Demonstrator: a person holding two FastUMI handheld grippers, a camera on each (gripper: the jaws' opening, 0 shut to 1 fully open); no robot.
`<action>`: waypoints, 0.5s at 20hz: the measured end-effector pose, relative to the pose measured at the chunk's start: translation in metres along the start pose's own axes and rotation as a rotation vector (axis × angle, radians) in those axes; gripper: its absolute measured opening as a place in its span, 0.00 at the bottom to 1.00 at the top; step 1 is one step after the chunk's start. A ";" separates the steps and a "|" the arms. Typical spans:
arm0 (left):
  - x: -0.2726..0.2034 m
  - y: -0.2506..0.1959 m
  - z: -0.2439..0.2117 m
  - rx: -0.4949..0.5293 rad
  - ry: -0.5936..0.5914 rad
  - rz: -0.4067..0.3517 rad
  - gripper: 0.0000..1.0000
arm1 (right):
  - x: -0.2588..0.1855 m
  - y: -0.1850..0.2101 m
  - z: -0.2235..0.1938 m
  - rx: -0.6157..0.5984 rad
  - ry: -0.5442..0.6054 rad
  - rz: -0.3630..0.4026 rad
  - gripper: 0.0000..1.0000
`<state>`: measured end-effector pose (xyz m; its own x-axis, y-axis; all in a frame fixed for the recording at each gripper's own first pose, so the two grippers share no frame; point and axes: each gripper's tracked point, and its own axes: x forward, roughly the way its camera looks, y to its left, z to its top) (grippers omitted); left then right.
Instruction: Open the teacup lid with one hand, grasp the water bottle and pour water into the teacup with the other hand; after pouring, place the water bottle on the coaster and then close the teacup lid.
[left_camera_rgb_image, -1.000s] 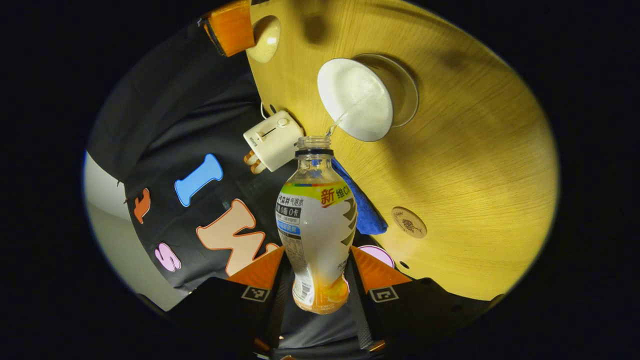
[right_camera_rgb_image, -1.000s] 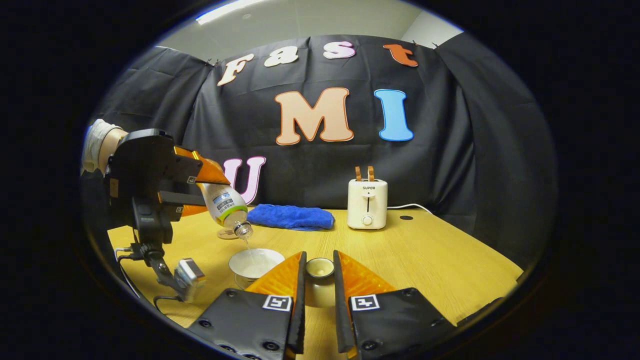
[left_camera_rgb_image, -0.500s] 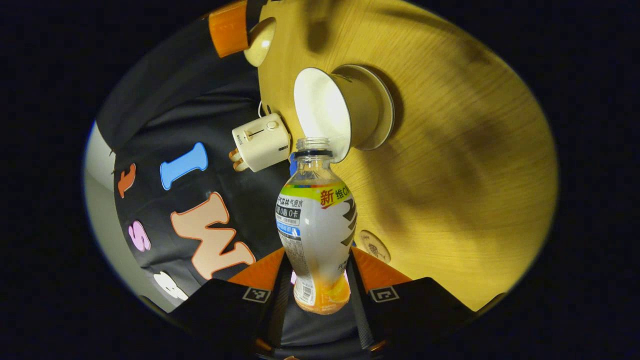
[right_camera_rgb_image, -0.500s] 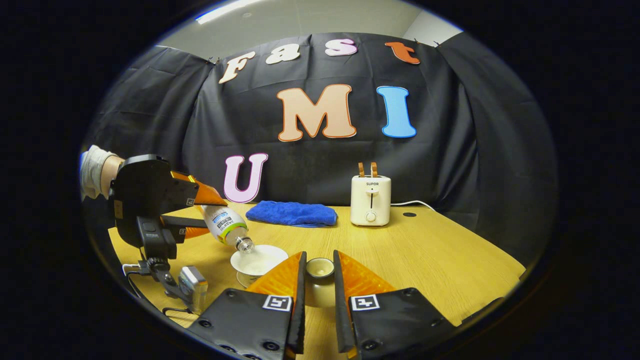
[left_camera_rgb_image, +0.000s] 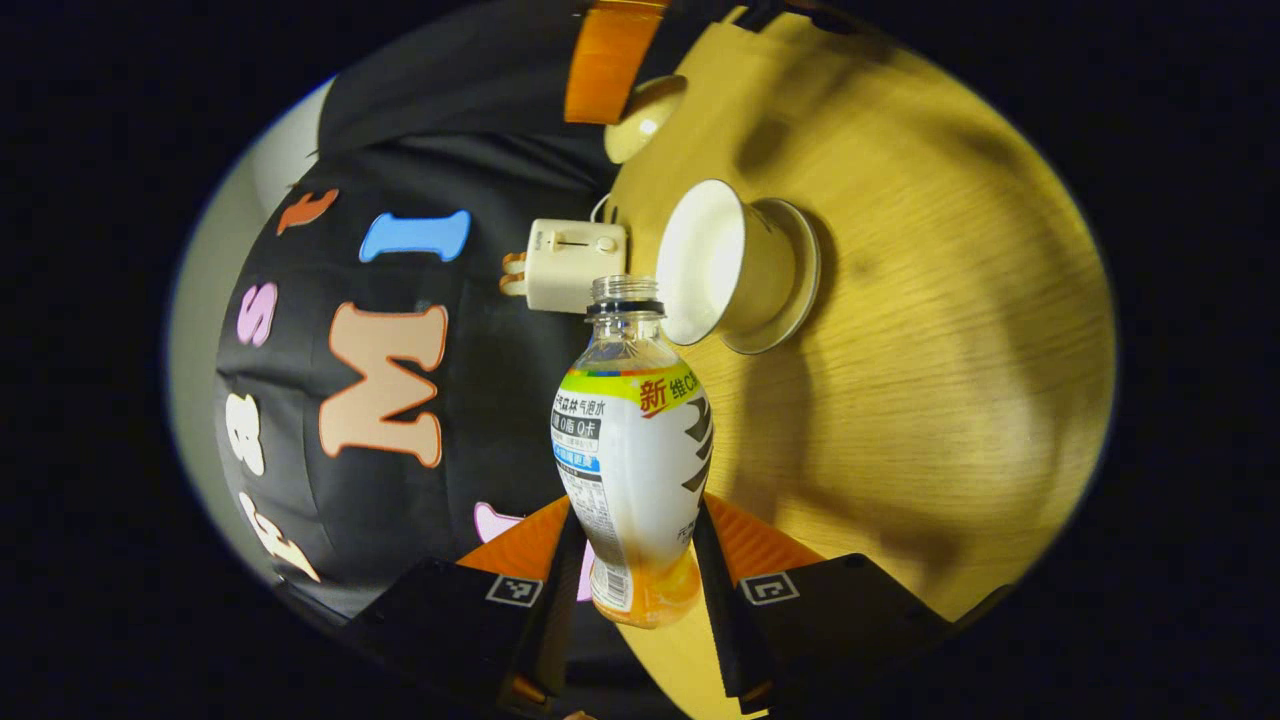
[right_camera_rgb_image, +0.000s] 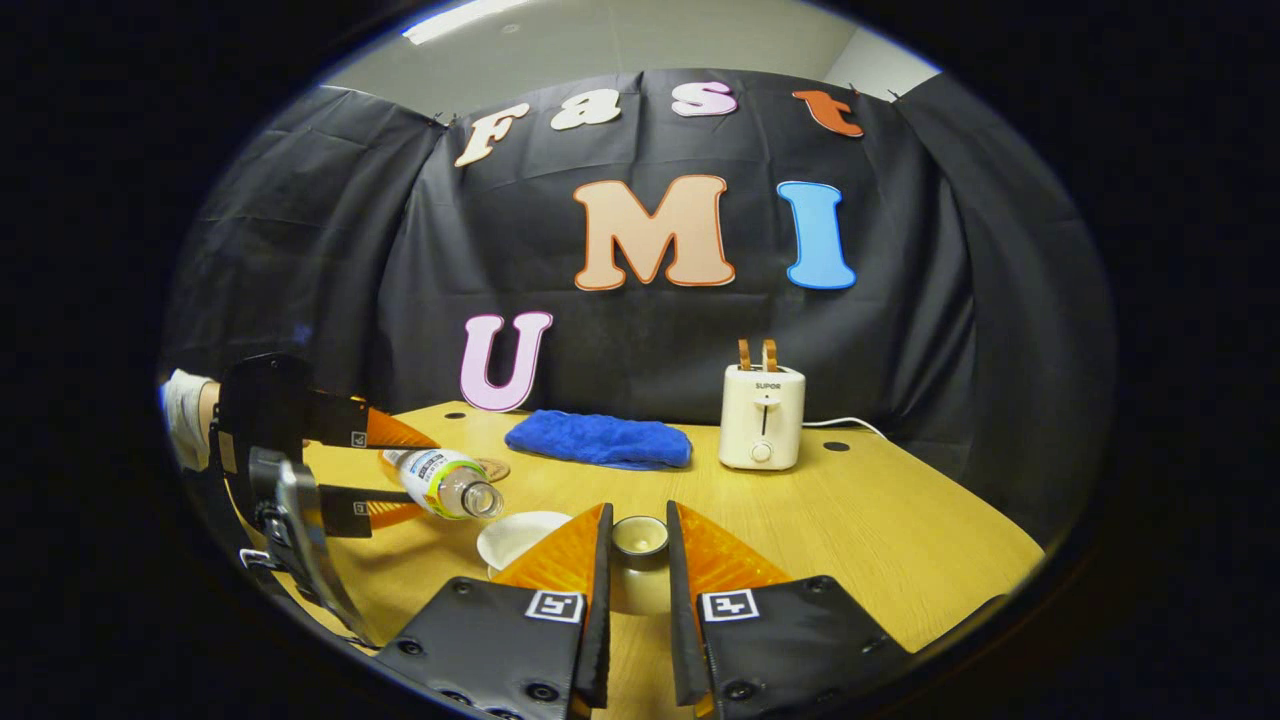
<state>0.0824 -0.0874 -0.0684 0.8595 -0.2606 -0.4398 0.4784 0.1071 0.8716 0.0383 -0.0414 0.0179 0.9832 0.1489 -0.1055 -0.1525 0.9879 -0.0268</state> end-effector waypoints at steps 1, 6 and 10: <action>-0.004 0.004 -0.001 -0.056 -0.010 0.018 0.57 | 0.003 0.005 0.002 0.004 -0.002 0.011 0.27; -0.028 0.009 -0.013 -0.346 -0.043 0.096 0.56 | 0.024 0.038 0.008 -0.016 -0.004 0.064 0.30; -0.040 0.018 -0.023 -0.535 -0.057 0.147 0.56 | 0.036 0.056 0.001 -0.010 0.001 0.079 0.31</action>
<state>0.0606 -0.0526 -0.0402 0.9199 -0.2564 -0.2968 0.3922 0.6144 0.6846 0.0657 0.0190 0.0136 0.9680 0.2261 -0.1091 -0.2304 0.9727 -0.0286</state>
